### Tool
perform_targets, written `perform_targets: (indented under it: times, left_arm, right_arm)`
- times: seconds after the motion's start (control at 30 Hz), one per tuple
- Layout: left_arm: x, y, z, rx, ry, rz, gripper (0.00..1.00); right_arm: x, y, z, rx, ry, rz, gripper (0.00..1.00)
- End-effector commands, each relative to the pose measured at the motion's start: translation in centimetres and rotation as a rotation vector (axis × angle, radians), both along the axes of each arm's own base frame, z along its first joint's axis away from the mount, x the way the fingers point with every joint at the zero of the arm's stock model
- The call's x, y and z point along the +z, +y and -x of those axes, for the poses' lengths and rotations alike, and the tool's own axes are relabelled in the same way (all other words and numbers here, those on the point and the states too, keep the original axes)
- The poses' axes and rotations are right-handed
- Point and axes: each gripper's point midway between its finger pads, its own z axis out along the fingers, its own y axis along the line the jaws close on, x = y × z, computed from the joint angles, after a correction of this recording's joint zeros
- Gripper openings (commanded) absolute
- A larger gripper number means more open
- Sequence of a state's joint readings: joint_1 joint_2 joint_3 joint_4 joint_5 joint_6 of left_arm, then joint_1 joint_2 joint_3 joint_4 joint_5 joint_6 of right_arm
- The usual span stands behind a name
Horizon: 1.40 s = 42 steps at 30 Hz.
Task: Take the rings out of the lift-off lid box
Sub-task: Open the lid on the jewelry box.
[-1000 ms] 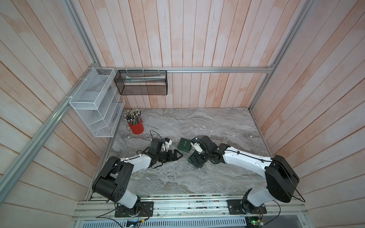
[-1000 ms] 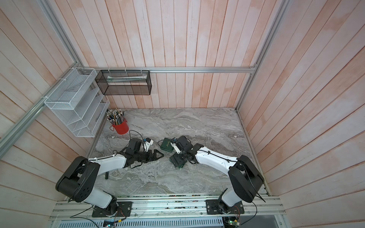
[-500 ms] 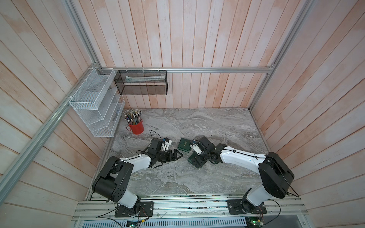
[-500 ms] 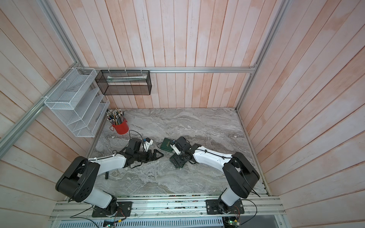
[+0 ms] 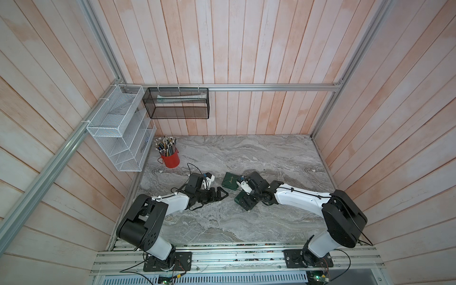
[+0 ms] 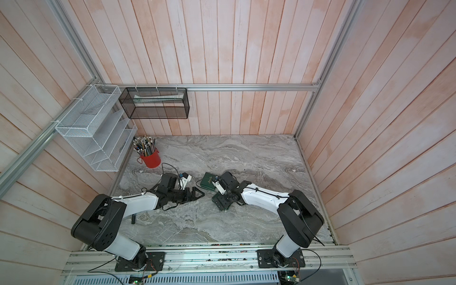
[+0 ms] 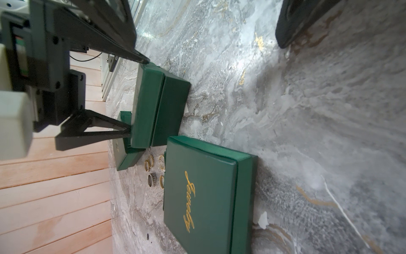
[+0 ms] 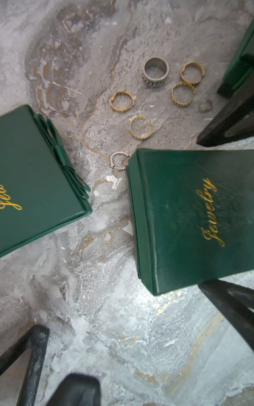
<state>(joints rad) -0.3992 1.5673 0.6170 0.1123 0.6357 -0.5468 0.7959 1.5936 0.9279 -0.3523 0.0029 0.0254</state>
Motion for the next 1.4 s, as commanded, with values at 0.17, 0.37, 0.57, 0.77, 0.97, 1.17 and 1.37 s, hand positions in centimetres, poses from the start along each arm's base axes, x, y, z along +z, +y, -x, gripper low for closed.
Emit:
perform_targets:
  times: [0.17, 0.37, 0.57, 0.77, 0.97, 1.17, 1.37]
  left_arm:
    - [-0.4, 0.1, -0.2, 0.007, 0.007, 0.001, 1.00]
    - [-0.4, 0.0, -0.3, 0.007, 0.004, 0.004, 1.00]
    - [-0.1, -0.2, -0.6, 0.003, -0.004, 0.018, 1.00]
    - [0.3, -0.4, -0.7, 0.003, -0.015, 0.030, 1.00]
    - [0.5, -0.4, -0.9, 0.002, -0.022, 0.033, 1.00]
    - [0.5, -0.5, -0.9, 0.000, -0.024, 0.038, 1.00]
    - [0.8, -0.7, -1.1, -0.002, -0.029, 0.054, 1.00]
  right_arm:
    - [-0.3, 0.0, -0.2, 0.018, -0.011, 0.003, 0.90]
    - [1.4, -0.2, -0.8, -0.005, -0.076, -0.027, 0.82]
    - [3.1, 0.5, -0.5, -0.014, -0.079, -0.115, 0.82]
    - [3.5, 0.0, -0.5, -0.036, -0.079, -0.147, 0.82]
    - [3.3, -0.1, -0.5, -0.042, -0.047, -0.104, 0.82]
    - [3.7, 0.1, 0.0, -0.087, -0.084, -0.227, 0.80]
    - [4.6, 0.6, 0.1, -0.105, -0.082, -0.250, 0.79]
